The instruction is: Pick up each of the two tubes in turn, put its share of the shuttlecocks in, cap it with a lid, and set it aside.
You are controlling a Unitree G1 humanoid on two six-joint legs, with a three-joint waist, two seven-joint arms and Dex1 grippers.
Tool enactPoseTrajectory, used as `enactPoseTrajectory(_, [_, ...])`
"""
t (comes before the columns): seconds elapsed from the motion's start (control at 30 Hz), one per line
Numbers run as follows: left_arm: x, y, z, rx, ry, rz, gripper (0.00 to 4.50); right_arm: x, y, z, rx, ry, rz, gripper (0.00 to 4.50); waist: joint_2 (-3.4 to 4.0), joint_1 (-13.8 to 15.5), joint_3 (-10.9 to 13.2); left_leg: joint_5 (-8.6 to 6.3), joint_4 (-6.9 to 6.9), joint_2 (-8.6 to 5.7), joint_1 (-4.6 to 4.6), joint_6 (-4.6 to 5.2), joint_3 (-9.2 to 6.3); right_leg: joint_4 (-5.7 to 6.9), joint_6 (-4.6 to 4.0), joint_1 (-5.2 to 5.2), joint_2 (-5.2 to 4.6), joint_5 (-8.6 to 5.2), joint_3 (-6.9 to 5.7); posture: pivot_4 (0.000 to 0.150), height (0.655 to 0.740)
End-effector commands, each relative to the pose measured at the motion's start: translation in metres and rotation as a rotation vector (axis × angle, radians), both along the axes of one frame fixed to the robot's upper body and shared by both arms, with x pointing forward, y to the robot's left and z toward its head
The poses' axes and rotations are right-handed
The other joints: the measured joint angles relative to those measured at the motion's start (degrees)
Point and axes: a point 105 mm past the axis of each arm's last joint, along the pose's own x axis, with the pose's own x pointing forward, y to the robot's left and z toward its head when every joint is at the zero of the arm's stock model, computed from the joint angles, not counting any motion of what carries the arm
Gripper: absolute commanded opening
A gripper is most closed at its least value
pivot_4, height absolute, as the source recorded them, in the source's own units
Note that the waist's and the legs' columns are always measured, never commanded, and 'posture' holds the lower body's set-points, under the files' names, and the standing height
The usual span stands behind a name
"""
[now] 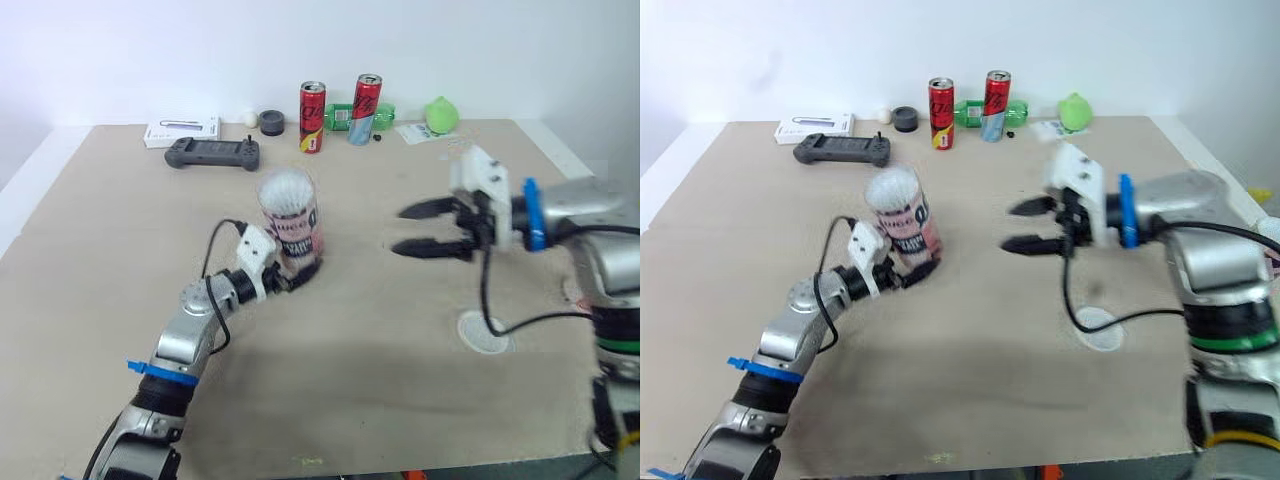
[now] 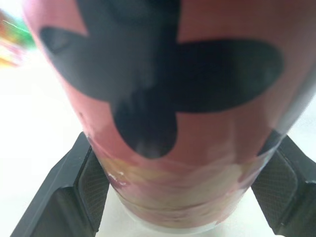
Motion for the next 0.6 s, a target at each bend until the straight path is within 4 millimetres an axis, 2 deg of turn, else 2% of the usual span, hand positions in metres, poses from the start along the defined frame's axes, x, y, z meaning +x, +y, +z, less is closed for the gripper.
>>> enactPoseTrajectory(0.03, [-0.007, -0.006, 0.008, 0.007, -0.024, -0.053, 3.64, -0.002, -0.036, -0.015, -0.069, 0.025, -0.117, 4.42, 0.00, -0.03, 0.00, 0.02, 0.02, 0.00, 0.01, 0.03, 0.01, 0.00, 0.02, 0.01, 0.00, 0.01, 0.00, 0.150, 0.7400])
enactPoseTrajectory(0.3, [-0.016, -0.007, -0.022, 0.119, 0.004, -0.066, 3.64, -0.016, -0.080, -0.050, -0.106, 0.120, -0.256, 4.42, 0.05, -0.50, 0.00, 0.15, 0.09, 0.02, 0.63, 0.21, 0.27, -0.04, -0.19, 0.50, 0.00, 0.09, 0.20, 0.150, 0.7400])
enactPoseTrajectory(0.37, [-0.017, -0.006, -0.029, 0.147, 0.002, -0.069, 3.64, -0.018, -0.085, -0.059, -0.105, 0.145, -0.274, 4.42, 0.06, -0.50, 0.00, 0.15, 0.14, 0.02, 0.67, 0.20, 0.30, -0.04, -0.17, 0.55, -0.01, 0.12, 0.23, 0.150, 0.7400])
enactPoseTrajectory(0.6, [-0.016, -0.008, -0.029, 0.150, -0.011, -0.079, 3.64, -0.016, -0.094, -0.087, -0.099, 0.217, -0.323, 4.42, 0.07, -0.36, -0.01, 0.15, 0.14, 0.00, 0.69, 0.20, 0.34, -0.09, -0.13, 0.59, -0.01, 0.14, 0.31, 0.150, 0.7400])
